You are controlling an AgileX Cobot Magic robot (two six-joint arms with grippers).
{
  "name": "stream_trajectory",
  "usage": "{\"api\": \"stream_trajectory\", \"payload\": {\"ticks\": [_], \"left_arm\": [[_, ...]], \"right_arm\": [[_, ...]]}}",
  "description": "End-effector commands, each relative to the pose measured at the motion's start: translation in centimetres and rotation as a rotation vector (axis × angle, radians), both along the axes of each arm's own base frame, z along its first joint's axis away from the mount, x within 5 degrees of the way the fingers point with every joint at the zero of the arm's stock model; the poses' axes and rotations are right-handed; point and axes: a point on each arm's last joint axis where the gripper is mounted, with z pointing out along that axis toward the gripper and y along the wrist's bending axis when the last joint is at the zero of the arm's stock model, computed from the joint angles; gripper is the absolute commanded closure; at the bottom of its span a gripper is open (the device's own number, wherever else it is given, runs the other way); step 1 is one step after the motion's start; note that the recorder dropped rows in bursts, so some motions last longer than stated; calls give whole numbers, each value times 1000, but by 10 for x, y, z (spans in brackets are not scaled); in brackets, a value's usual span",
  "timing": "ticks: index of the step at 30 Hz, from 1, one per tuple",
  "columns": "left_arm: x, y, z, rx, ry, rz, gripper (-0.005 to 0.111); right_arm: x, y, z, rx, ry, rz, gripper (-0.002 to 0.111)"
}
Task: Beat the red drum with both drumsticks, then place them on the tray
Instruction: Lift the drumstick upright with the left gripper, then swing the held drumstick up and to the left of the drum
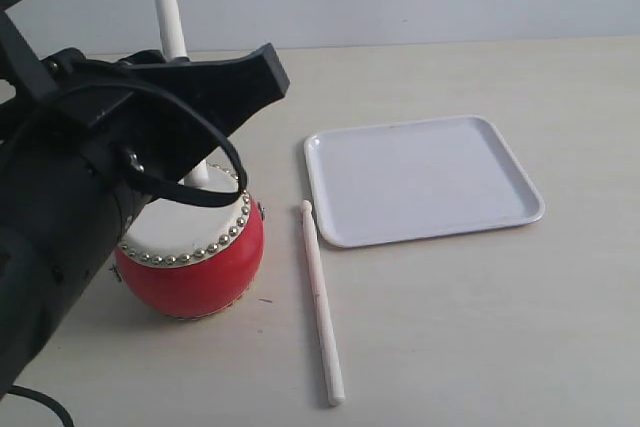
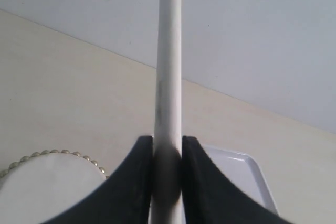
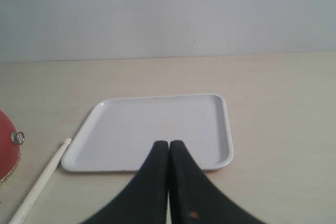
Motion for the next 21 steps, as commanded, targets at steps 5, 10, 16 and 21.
{"api": "stream_trajectory", "payload": {"ticks": [5, 10, 16, 21], "left_arm": [[1, -3, 12, 89, -128, -71, 107], [-2, -11, 12, 67, -102, -177, 107], [-3, -25, 8, 82, -39, -423, 107], [15, -10, 26, 110, -63, -567, 107]], "right_arm": [[0, -1, -1, -3, -8, -7, 108], [0, -1, -1, -3, -8, -7, 108], [0, -1, -1, -3, -8, -7, 108], [0, -1, -1, -3, -8, -7, 108]]}}
